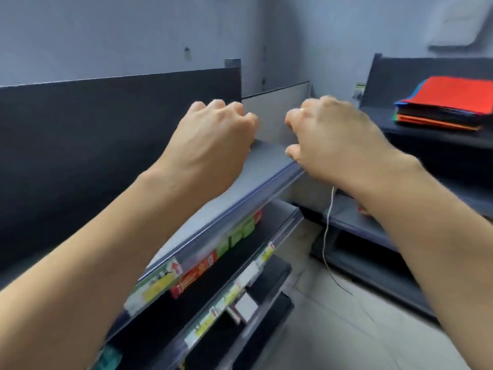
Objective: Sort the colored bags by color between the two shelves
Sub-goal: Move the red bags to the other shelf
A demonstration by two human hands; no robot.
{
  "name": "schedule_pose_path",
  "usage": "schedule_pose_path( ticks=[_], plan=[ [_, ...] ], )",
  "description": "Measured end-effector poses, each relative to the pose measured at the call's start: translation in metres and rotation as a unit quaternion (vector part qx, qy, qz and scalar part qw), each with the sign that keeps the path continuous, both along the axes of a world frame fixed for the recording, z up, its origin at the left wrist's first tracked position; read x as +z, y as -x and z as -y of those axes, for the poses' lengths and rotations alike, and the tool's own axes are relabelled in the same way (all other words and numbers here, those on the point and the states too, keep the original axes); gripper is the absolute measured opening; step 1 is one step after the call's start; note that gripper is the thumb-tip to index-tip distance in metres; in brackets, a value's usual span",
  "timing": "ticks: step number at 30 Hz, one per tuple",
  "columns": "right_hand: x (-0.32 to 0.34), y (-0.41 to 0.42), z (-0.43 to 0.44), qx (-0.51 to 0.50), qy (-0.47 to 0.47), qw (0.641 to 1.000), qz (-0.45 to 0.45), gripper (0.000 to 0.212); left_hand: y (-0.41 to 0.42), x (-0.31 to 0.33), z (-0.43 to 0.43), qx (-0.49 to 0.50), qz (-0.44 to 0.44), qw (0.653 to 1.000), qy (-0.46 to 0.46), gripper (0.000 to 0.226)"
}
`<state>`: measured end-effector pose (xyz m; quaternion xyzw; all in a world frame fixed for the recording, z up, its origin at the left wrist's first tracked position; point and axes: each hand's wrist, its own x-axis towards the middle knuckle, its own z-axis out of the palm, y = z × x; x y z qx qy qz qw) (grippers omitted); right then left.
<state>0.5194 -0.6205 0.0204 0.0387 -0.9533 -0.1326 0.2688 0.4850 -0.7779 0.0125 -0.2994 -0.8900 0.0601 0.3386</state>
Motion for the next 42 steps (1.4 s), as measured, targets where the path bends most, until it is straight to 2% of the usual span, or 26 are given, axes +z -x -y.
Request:
schedule_pose_path(
  ticks=[9, 16, 21, 30, 42],
  plan=[
    [-0.013, 0.009, -0.178, -0.210, 0.037, 0.977, 0.003, 0.034, 0.071, -0.009, -0.199, -0.198, 0.006, 0.980, -0.016, 0.021],
    [-0.014, 0.060, -0.274, -0.299, 0.024, 0.954, -0.019, 0.029, 0.148, -0.014, -0.313, -0.277, 0.006, 0.961, -0.008, 0.022],
    [-0.001, 0.120, -0.328, -0.314, 0.033, 0.949, -0.026, 0.028, 0.215, -0.002, -0.374, -0.287, -0.014, 0.957, -0.022, 0.020],
    [-0.003, 0.170, -0.441, -0.370, 0.063, 0.926, -0.037, 0.029, 0.281, -0.006, -0.498, -0.313, 0.019, 0.948, -0.056, 0.021],
    [0.006, 0.216, -0.611, -0.328, 0.101, 0.938, -0.044, 0.029, 0.335, -0.002, -0.649, -0.194, 0.049, 0.976, -0.084, 0.020]
  ],
)
